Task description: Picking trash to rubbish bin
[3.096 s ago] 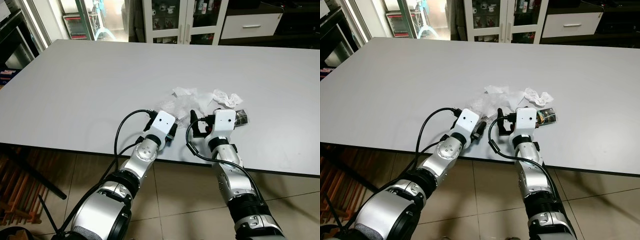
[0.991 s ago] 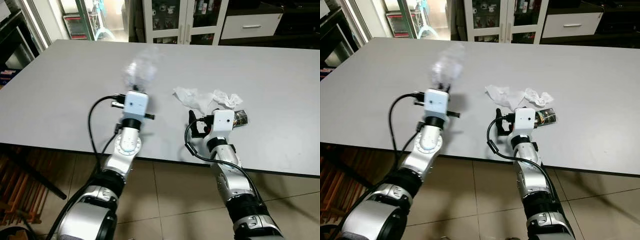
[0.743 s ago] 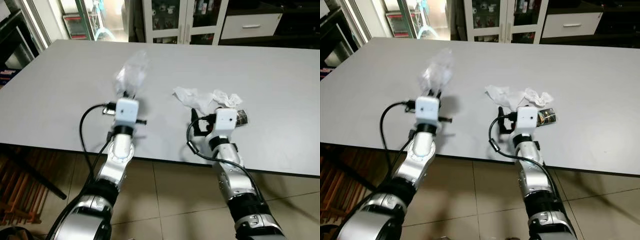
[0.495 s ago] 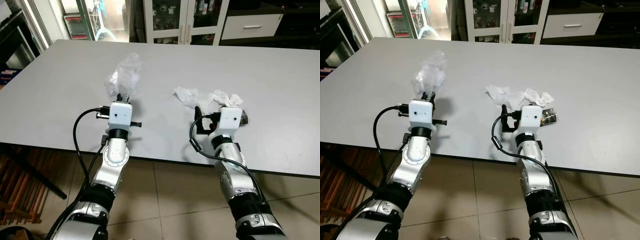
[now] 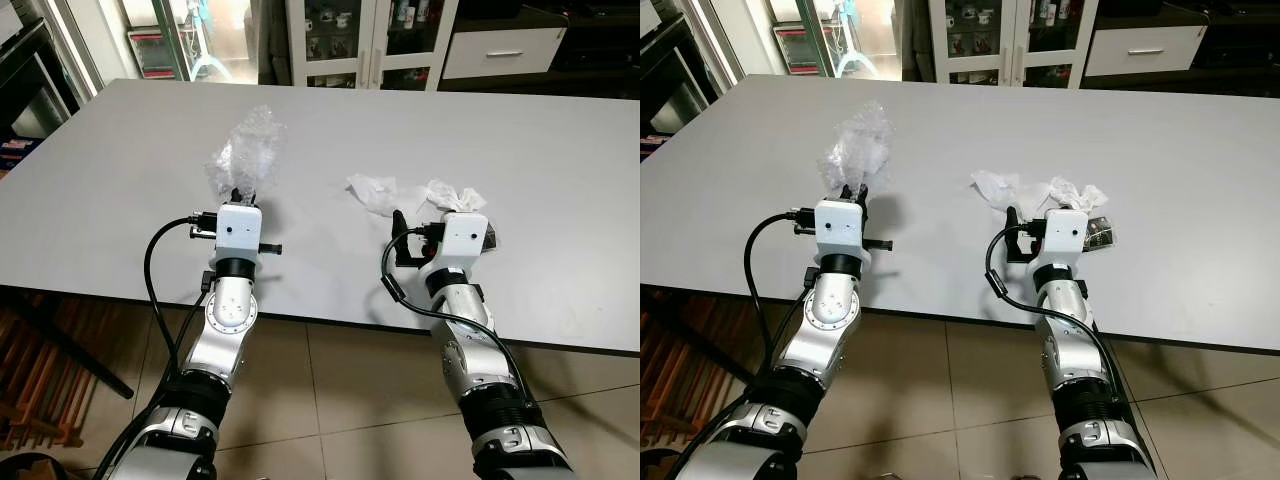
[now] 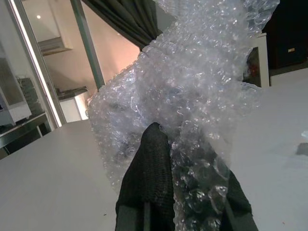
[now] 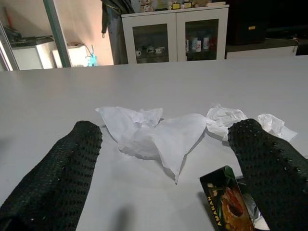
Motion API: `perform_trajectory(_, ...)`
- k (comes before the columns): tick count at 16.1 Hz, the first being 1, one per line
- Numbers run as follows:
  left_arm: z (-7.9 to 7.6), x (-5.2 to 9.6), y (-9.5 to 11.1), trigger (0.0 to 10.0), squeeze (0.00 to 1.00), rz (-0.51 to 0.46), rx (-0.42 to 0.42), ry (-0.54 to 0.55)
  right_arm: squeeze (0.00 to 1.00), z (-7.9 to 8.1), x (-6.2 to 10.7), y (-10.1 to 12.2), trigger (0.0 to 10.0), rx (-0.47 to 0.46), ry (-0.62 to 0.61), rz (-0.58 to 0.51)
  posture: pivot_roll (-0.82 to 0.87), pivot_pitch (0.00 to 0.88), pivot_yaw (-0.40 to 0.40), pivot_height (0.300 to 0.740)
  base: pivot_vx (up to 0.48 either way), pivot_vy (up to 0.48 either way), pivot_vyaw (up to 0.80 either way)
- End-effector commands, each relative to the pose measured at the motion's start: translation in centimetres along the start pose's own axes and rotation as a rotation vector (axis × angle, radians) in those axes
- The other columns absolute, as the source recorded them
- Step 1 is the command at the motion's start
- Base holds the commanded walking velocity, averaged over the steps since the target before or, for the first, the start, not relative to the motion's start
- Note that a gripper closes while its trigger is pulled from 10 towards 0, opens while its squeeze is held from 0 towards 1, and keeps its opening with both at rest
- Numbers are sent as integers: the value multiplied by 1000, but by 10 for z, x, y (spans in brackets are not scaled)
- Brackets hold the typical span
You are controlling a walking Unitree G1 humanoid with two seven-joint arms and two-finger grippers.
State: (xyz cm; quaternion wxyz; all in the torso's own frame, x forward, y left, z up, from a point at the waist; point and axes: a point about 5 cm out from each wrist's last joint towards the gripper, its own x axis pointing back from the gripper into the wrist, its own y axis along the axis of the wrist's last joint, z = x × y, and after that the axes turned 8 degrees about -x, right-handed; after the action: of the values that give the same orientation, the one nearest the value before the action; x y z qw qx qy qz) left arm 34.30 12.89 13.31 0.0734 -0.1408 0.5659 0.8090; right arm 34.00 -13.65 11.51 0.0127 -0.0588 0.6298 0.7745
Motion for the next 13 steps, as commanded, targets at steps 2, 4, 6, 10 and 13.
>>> perform_trajectory(2, 0, 1, 0, 10000, 0, 5, 1, -4, 0, 3, -2, 3, 10000, 13, 13, -8, -79, 36, 54, 740, 0, 0, 0)
perform_trajectory(4, 0, 2, 0, 10000, 0, 8, 0, -7, 0, 3, -2, 3, 10000, 9, 10, -10, -79, 36, 55, 740, 0, 0, 0)
perform_trajectory(6, 0, 2, 0, 10000, 0, 10, -1, -10, 0, 2, -2, 3, 10000, 5, 5, -8, -79, 36, 55, 740, 0, 0, 0)
perform_trajectory(10, 0, 2, 0, 10000, 0, 10, 1, -10, 0, 3, -2, 2, 10000, 1, 6, -5, -78, 34, 57, 740, 0, 0, 0)
perform_trajectory(13, -2, 3, -1, 10000, 0, 17, -4, -19, 0, 3, -2, 2, 10000, -1, 11, -3, -79, 29, 56, 740, 0, 0, 0)
